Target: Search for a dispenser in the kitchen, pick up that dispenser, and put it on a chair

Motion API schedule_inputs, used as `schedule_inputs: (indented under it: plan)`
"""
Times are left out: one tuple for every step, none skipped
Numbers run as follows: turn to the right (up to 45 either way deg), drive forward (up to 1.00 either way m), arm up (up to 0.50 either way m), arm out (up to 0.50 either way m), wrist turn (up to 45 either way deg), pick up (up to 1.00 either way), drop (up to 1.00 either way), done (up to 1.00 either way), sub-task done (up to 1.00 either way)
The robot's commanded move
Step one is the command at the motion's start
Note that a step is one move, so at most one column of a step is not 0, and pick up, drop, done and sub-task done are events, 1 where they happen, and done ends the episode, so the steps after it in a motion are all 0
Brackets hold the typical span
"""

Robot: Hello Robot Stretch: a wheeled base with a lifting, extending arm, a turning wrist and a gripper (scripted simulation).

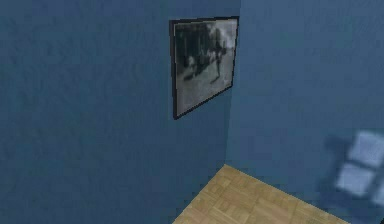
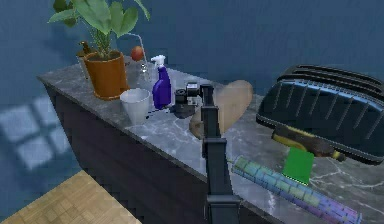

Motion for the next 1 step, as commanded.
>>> schedule_inputs:
  plan:
    - [0.0, 0.00, 0.00, 0.00, 0.0, 1.00, 0.00, 0.00, 0.00]
